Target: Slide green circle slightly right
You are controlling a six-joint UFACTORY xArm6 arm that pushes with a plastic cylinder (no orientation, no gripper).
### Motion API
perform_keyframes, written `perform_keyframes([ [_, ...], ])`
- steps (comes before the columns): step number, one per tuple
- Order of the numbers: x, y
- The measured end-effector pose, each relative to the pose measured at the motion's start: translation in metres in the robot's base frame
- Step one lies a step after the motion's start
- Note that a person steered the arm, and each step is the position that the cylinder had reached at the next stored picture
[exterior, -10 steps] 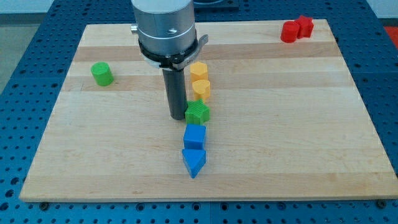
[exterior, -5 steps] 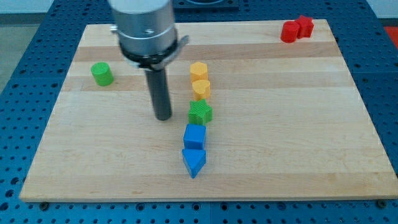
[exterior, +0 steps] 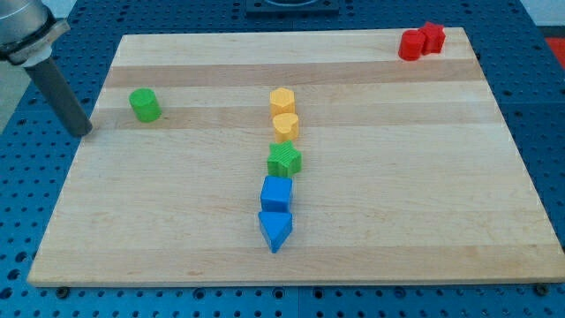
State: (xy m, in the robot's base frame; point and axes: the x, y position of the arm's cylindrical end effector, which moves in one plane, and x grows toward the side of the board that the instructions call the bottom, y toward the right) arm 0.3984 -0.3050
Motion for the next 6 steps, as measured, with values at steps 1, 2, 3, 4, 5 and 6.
perform_keyframes([
  [1, -0.010, 0.009],
  [2, -0.025, 0.033],
  [3, -0.033, 0.065],
  [4, -0.033, 0.092],
  [5, -0.023, 0.111],
  [6, -0.010, 0.125],
])
